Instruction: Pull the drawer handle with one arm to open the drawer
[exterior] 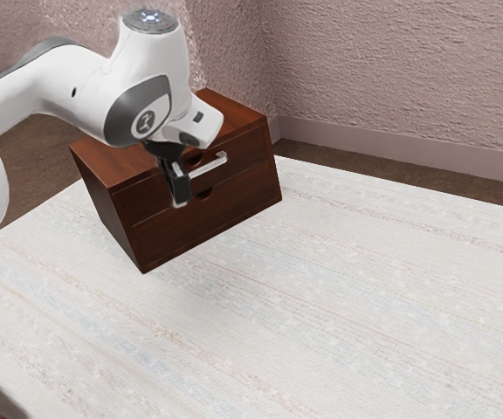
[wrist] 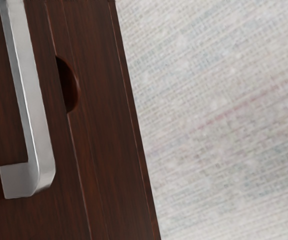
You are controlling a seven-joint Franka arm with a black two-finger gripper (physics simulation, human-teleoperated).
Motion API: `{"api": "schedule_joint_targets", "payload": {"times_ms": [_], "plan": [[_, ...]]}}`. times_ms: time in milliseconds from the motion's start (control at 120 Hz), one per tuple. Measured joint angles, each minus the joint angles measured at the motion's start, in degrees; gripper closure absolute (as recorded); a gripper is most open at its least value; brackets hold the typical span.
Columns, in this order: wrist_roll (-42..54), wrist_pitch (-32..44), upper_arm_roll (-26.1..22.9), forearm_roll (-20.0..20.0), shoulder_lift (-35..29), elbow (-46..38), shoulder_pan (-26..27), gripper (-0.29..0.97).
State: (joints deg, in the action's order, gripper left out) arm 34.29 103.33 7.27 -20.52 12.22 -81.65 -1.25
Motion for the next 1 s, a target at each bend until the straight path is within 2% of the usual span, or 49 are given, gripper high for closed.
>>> {"api": "schedule_joint_targets", "payload": {"times_ms": [150, 317, 608, 1000], "plan": [[-0.64, 2.41, 0.12, 0.66, 1.28, 0.06, -0.23, 0.0], [-1.23, 5.01, 0.12, -0.82, 1.54, 0.47, -0.29, 0.0], [-1.96, 9.01, 0.02, -0.74, 4.79, 0.59, -0.57, 0.0], [-2.5, 11.99, 0.02, -0.64, 6.74, 1.37, -1.15, 0.0]]}}
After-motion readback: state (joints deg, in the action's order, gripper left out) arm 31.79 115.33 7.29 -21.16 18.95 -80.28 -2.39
